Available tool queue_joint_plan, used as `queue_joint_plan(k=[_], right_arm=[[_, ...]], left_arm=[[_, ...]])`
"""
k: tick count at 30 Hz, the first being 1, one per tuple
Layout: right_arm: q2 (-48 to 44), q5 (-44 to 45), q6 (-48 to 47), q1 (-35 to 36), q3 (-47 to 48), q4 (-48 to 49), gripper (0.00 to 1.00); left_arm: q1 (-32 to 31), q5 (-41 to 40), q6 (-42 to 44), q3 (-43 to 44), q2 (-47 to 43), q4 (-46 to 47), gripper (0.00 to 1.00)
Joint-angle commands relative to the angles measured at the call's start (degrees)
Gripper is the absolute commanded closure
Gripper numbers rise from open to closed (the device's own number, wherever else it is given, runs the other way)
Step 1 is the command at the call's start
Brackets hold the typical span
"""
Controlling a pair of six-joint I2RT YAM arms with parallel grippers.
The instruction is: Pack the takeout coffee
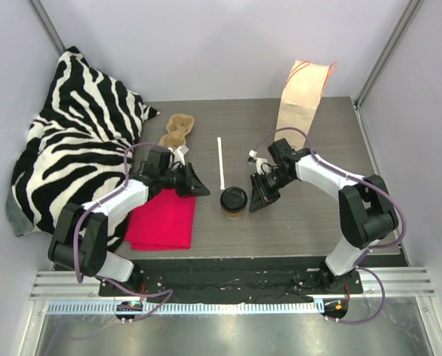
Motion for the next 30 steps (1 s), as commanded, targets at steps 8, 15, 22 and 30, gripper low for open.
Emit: queue_joint_plan(k=[8, 15, 22, 30], right_arm=[[6.48, 1.66, 1.73, 0.12, 9.01, 4.31, 0.83], [10.70, 1.22, 3.22, 0.20, 13.50, 5.89, 0.83], [13.26, 1.21, 4.81, -0.32, 17.90, 6.95, 0.83], [11.50, 1.92, 4.29, -5.33, 17.55, 4.75, 0.82]], left_arm=[[-0.01, -2.14, 0.48, -0.89, 1.57, 1.12, 0.85], [-0.01, -3.64, 1.54, -0.71, 3.50, 2.34, 0.86], [-0.71, -2.58, 1.54, -0.45, 7.02, 4.19, 0.89], [-5.54, -1.79, -2.06, -0.80, 10.88, 11.21, 0.92]])
